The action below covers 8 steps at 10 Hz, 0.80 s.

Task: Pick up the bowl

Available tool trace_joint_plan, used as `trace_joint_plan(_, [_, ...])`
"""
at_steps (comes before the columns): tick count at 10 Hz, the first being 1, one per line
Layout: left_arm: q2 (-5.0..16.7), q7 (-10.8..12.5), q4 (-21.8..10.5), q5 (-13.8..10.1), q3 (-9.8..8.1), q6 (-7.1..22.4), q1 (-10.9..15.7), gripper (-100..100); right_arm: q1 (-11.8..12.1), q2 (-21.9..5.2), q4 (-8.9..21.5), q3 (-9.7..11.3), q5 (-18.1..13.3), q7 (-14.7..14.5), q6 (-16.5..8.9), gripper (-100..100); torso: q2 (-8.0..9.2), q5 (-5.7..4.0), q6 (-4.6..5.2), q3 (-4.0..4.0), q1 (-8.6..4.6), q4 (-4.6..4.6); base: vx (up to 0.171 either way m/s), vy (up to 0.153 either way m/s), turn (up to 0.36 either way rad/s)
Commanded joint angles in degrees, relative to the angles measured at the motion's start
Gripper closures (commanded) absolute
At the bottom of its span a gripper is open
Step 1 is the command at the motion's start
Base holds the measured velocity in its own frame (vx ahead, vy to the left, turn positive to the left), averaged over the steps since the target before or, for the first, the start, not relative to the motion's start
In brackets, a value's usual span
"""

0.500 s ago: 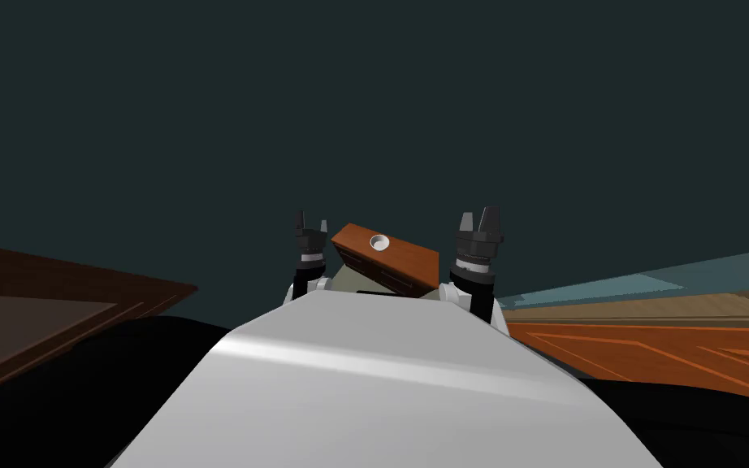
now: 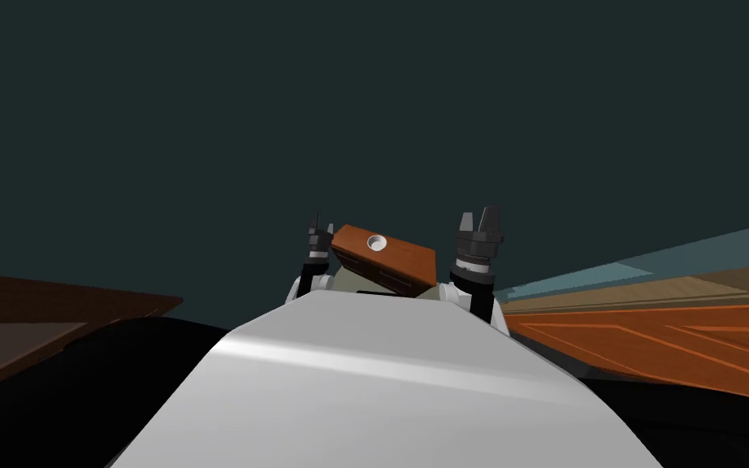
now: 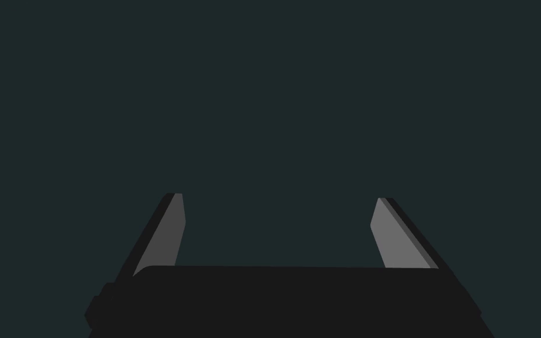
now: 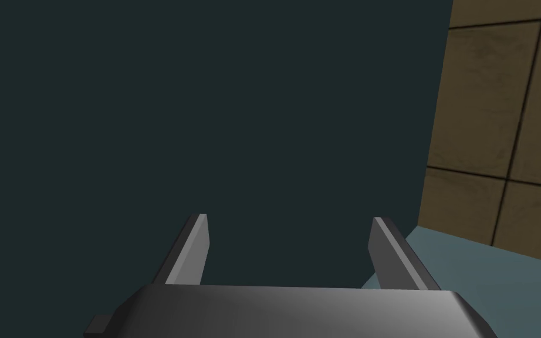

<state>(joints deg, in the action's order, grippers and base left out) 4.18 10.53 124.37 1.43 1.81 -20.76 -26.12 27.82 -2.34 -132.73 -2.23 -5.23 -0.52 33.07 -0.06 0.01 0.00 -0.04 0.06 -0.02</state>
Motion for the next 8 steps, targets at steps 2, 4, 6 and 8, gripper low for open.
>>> trace_joint_plan(2, [1.3, 0.7, -4.4, 0.1, -0.12, 4.1, 3.1, -100, 0.0, 0.0, 0.0, 0.0, 0.0, 0.0, 0.0, 0, -0.01, 0.0, 0.01, -0.01, 0.01, 0.0, 0.013, 0.014, -0.128])
trace_joint_plan(4, [2.1, 1.3, -8.2, 0.2, -0.26, 7.1, 5.8, -100, 0.0, 0.0, 0.0, 0.0, 0.0, 0.0, 0.0, 0, -0.02, 0.0, 0.01, -0.01, 0.0, 0.0, 0.012, 0.016, -0.14])
trace_joint_plan(6, [2.5, 1.7, -10.3, 0.3, -0.34, 9.6, 7.2, -100, 0.0, 0.0, 0.0, 0.0, 0.0, 0.0, 0.0, 0, 0.0, 0.0, -0.02, 0.0, -0.01, 0.0, 0.009, 0.01, -0.057])
trace_joint_plan(8, [2.8, 2.0, -12.6, 0.3, -0.41, 11.6, 8.7, -100, 0.0, 0.0, 0.0, 0.0, 0.0, 0.0, 0.0, 0, 0.0, 0.0, 0.0, 0.0, -0.01, 0.0, 0.01, 0.013, -0.108])
